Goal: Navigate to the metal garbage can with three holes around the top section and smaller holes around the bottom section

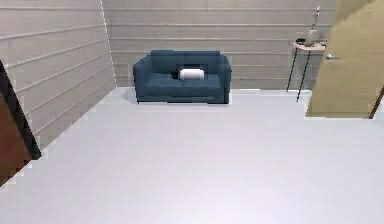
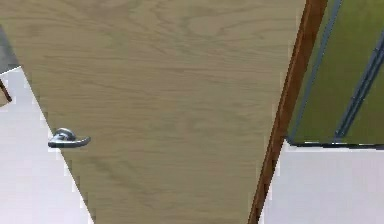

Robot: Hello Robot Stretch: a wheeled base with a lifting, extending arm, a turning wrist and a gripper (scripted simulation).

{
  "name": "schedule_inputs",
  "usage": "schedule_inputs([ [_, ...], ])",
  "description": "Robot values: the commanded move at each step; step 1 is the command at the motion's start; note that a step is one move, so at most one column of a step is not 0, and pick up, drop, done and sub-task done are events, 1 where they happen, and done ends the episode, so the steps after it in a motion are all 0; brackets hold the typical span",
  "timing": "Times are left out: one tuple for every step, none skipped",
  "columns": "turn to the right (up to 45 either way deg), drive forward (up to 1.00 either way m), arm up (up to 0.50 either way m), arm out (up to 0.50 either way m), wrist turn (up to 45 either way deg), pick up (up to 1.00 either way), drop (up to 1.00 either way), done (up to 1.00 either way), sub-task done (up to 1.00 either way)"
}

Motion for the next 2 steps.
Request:
schedule_inputs([
  [0.0,0.85,0.0,0.0,0.0,0.0,0.0,0.0,0.0],
  [45.0,0.0,0.0,0.0,0.0,0.0,0.0,0.0,0.0],
])
